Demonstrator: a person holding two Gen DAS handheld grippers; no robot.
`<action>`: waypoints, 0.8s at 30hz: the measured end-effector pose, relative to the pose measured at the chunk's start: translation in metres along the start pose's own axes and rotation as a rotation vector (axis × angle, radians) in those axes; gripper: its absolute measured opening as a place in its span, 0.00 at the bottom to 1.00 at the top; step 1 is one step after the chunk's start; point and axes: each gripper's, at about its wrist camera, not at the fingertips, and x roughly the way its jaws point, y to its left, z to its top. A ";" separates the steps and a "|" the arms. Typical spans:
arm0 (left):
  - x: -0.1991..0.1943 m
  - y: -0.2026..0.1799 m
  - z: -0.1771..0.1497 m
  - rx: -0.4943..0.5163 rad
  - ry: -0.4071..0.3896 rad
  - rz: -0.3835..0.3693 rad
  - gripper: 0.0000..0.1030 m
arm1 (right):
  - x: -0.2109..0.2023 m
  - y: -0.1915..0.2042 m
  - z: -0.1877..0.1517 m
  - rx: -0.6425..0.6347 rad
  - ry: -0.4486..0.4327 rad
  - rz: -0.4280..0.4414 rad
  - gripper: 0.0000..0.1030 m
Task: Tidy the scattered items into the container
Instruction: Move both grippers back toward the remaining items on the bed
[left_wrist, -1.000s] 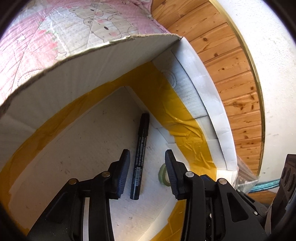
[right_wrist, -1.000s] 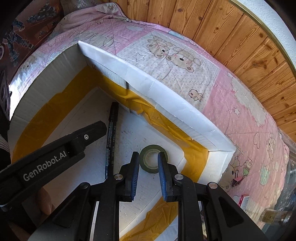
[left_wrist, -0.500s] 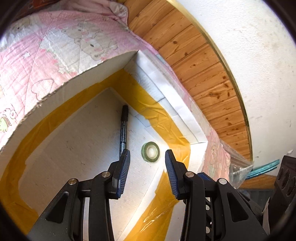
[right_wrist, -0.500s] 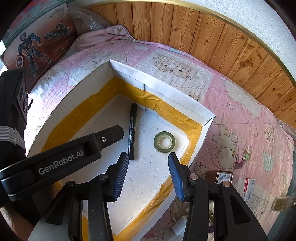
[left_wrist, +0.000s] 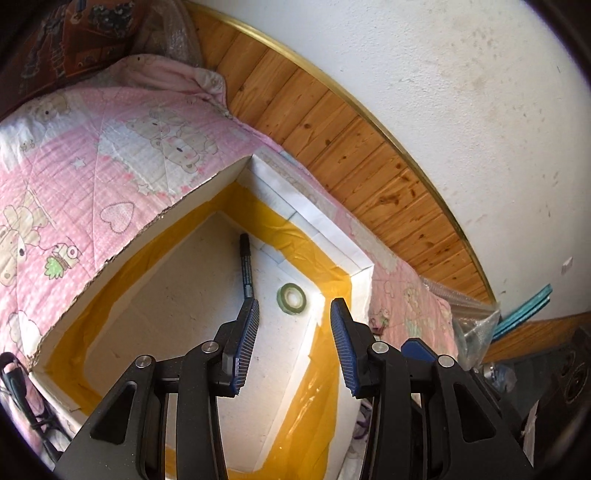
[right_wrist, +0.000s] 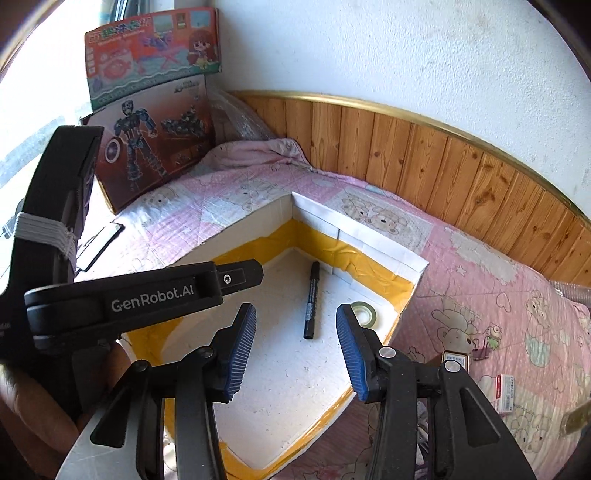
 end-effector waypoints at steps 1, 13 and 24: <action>-0.004 -0.001 -0.001 0.001 -0.001 -0.008 0.41 | -0.005 0.004 -0.004 -0.017 -0.023 0.004 0.51; -0.016 -0.047 -0.033 0.198 0.009 0.025 0.41 | -0.055 0.003 -0.061 -0.024 -0.230 0.023 0.53; -0.035 -0.049 -0.057 0.208 -0.036 0.093 0.42 | -0.062 -0.042 -0.062 0.198 -0.160 0.009 0.61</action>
